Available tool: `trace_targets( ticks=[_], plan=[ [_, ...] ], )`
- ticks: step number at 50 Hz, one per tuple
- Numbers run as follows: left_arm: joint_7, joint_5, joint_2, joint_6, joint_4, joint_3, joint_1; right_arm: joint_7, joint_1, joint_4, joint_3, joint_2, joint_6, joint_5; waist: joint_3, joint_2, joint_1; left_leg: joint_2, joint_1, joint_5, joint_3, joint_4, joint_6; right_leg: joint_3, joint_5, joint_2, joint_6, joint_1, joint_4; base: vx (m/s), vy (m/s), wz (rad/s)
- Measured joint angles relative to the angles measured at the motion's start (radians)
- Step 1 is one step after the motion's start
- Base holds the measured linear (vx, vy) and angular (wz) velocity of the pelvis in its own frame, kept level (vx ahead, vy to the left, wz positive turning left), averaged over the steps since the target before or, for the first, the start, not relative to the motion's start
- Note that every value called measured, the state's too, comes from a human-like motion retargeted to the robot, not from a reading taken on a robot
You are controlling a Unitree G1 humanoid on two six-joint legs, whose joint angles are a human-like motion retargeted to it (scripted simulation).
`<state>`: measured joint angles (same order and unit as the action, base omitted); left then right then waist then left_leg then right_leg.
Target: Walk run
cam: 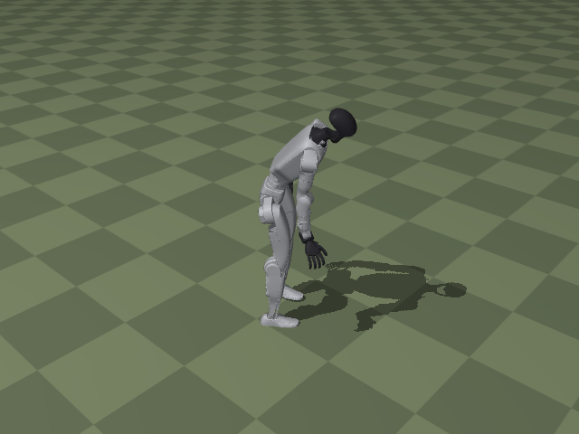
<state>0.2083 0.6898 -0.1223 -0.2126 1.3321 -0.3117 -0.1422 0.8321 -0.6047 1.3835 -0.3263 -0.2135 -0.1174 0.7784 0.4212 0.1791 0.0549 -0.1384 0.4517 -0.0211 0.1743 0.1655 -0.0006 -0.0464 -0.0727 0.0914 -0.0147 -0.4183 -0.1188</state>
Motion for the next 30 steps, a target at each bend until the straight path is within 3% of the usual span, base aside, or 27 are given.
trace_targets(
  ticks=[6,10,13,17,20,24,28,30],
  plan=[
    [0.057,0.008,0.022,-0.080,-0.002,0.099,0.031,0.095,-0.094,-0.017,0.008,-0.054,0.143,-0.067,0.044,0.070,-0.040,-0.010,0.022,0.066,0.100,-0.099,-0.039,0.052,-0.038,0.011,0.041,-0.054,-0.046,-0.08,-0.21,0.98],
    [0.103,0.039,0.025,-0.084,0.005,0.140,0.034,0.094,-0.107,-0.023,-0.008,-0.082,0.217,-0.086,0.061,0.109,-0.051,-0.026,0.028,0.115,0.186,-0.149,-0.075,0.066,-0.070,0.017,0.071,-0.099,-0.124,-0.06,-0.24,1.20],
    [0.077,0.050,0.037,-0.076,0.002,0.161,0.030,0.155,-0.097,-0.044,-0.045,-0.101,0.318,-0.102,0.074,0.148,-0.063,-0.013,0.033,0.138,0.164,-0.163,-0.113,0.088,-0.088,0.016,0.090,-0.111,-0.166,-0.05,-0.22,1.06],
    [0.050,0.040,0.056,-0.082,-0.004,0.173,0.027,0.255,-0.070,-0.067,-0.095,-0.110,0.377,-0.115,0.080,0.177,-0.083,-0.001,0.045,0.152,0.134,-0.166,-0.153,0.120,-0.111,0.025,0.106,-0.119,-0.191,-0.02,-0.17,0.76],
    [0.053,0.031,0.066,-0.087,-0.008,0.186,0.025,0.351,-0.054,-0.066,-0.111,-0.123,0.365,-0.118,0.081,0.192,-0.102,0.012,0.053,0.153,0.107,-0.160,-0.173,0.144,-0.119,0.027,0.113,-0.116,-0.193,0.00,-0.14,0.43],
    [0.035,0.033,0.075,-0.082,-0.020,0.198,0.037,0.373,-0.035,-0.054,-0.116,-0.128,0.337,-0.072,0.079,0.195,-0.109,0.032,0.053,0.135,0.070,-0.142,-0.187,0.164,-0.130,0.014,0.128,-0.092,-0.177,0.05,-0.08,0.16],
    [-0.036,0.036,0.093,-0.070,-0.071,0.198,0.064,0.320,0.006,-0.067,-0.097,-0.125,0.275,-0.030,0.075,0.194,-0.115,0.073,0.049,0.078,-0.069,-0.090,-0.253,0.169,-0.137,-0.013,0.139,-0.045,-0.146,0.15,0.06,-0.18],
    [-0.096,0.033,0.108,-0.066,-0.111,0.197,0.063,0.248,0.034,-0.107,-0.078,-0.134,0.218,0.016,0.073,0.181,-0.116,0.038,0.057,0.056,-0.196,-0.056,-0.261,0.158,-0.141,0.031,0.101,-0.038,-0.152,0.21,0.58,-0.20]
  ],
)
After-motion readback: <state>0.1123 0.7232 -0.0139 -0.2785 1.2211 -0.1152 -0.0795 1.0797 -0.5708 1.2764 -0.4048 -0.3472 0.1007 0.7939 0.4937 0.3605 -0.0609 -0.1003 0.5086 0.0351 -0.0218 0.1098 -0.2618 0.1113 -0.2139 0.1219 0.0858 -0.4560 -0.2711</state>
